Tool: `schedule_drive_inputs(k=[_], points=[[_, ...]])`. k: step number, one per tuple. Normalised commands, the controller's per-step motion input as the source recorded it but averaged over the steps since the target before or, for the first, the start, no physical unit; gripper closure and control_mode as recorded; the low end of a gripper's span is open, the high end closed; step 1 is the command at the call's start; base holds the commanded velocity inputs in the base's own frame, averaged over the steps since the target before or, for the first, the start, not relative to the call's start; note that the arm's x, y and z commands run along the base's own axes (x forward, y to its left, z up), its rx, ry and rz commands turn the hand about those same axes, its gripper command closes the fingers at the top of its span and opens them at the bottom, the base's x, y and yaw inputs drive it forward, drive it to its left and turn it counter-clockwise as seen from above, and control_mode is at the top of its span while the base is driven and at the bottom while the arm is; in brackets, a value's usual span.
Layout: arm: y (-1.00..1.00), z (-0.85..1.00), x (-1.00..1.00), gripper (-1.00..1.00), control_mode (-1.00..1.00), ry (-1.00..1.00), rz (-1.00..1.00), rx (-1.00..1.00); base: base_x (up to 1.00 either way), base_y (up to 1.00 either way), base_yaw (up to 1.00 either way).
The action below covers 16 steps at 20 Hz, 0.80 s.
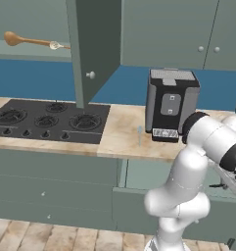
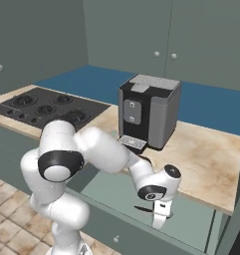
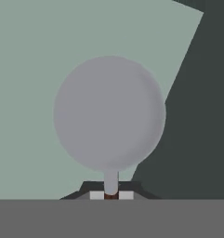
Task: Organize the utensils by type. Pick up the wooden spoons from the counter and place them in the open cabinet. Then pick up the metallic utensils from the counter and place them in the open drawer.
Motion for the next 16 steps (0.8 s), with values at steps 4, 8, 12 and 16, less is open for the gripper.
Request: schedule_drive_inputs(k=[4,8,12,16], points=[[0.00,0.33,0.00,1.00,-1.00,-0.10,0.16,0.00,0.00,0.00,0.00],[0.03,-0.18,0.07,1.00,-1.00,-0.08,0.12,0.00,0.00,0.00,0.00],[0.11,-0.37,0.31,1.00,-1.00,-0.07,0.10,0.00,0.00,0.00,0.00],[0.00,-0.18,0.31,1.00,-1.00,-0.03,0.14,0.01,0.00,0.00,0.00]])
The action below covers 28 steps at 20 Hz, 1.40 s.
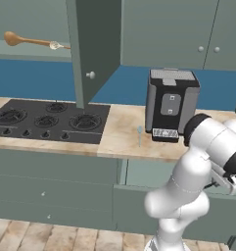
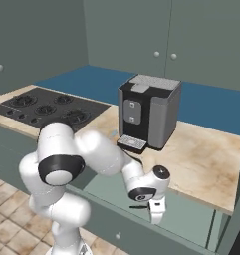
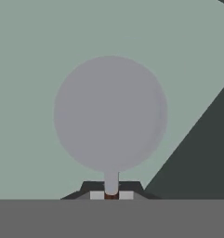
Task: Organize the utensils by type. Pick up the wooden spoons from the counter and place them in the open cabinet. Then pick up the metallic utensils from the counter and place them in the open drawer.
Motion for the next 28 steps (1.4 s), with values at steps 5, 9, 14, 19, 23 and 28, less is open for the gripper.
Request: schedule_drive_inputs(k=[5,9,14,19,23,28], points=[[-0.03,-0.14,0.02,1.00,-1.00,-0.07,0.18,0.00,0.00,0.00,0.00],[0.00,-0.46,-0.37,-1.00,-1.00,-0.02,0.14,0.00,0.00,0.00,0.00],[0.00,-0.30,-0.28,-1.00,-1.00,-0.09,0.10,0.00,0.00,0.00,0.00],[-0.01,0.06,-0.57,-1.00,-1.00,-0.12,0.06,0.02,0.00,0.00,0.00],[0.08,0.47,-0.84,-1.00,-1.00,-0.06,0.07,0.03,0.00,0.00,0.00],[0.29,0.44,-0.67,-1.00,-1.00,-0.01,0.09,0.00,0.00,0.00,0.00]])
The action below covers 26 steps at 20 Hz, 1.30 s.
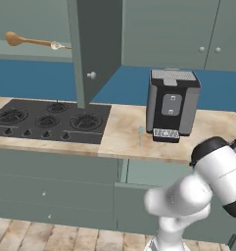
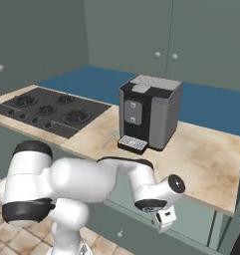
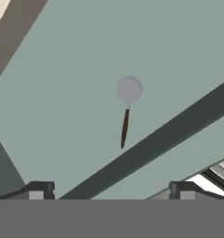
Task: Organize the utensils by type. Pick up the wooden spoons from the counter and place them in the open cabinet. Then pick up the metallic utensils from the counter and place them in the open drawer.
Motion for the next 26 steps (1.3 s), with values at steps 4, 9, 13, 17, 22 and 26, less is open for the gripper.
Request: schedule_drive_inputs(k=[4,9,13,17,22,26], points=[[0.47,0.91,-0.11,-1.00,-1.00,0.00,0.16,-0.01,0.00,0.00,0.00],[0.67,0.91,0.23,-1.00,-1.00,0.00,0.15,-0.06,0.00,0.00,0.00],[0.77,0.65,0.53,-1.00,-1.00,0.00,0.13,-0.14,0.00,0.00,0.00],[0.59,0.29,0.65,-1.00,-1.00,0.00,0.11,-0.14,0.00,0.00,0.00],[0.49,0.22,0.82,-1.00,-1.00,-0.01,0.09,-0.12,0.00,0.00,0.00],[0.25,0.27,0.85,-1.00,-1.00,0.00,0.09,-0.04,0.00,0.00,0.00]])
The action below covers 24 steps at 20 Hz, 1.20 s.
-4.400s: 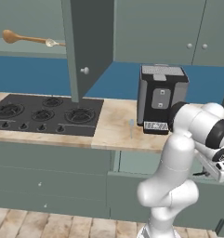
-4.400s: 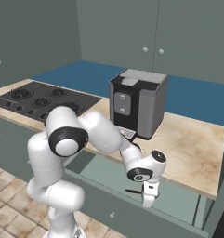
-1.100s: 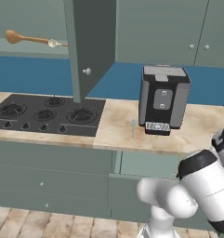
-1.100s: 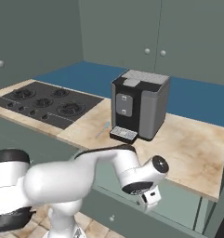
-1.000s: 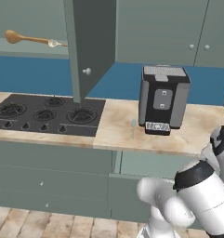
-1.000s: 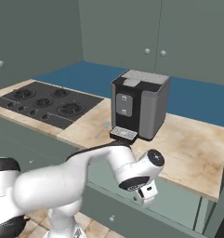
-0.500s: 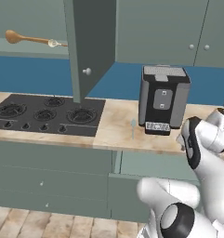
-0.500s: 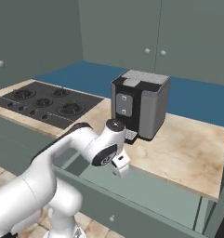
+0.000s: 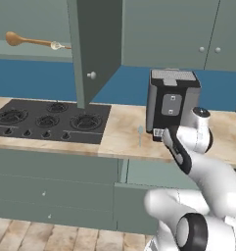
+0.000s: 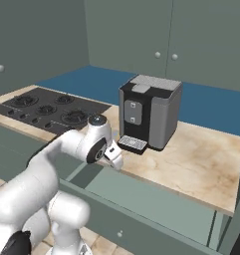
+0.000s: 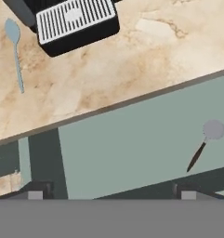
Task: Organize the utensils by type. Pick up the wooden spoons from the counter and place them in the open cabinet. Then pick up the metallic utensils from the counter and place them in the open drawer.
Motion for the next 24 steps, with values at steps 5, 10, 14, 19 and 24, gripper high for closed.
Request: schedule_drive_inputs(k=[5,10,14,19,24], points=[[0.43,0.30,0.72,-1.00,-1.00,0.00,0.02,-0.09,0.00,0.00,0.00],[0.54,0.11,0.54,-1.00,-1.00,-0.01,0.00,-0.13,0.00,0.00,0.00],[0.42,0.00,0.62,-1.00,-1.00,-0.01,-0.01,-0.12,0.00,0.00,0.00],[0.10,-0.02,0.53,-1.00,-1.00,0.00,-0.06,-0.12,0.00,0.00,0.00],[0.01,-0.04,0.33,-1.00,-1.00,0.01,0.00,-0.01,0.00,0.00,0.00]])
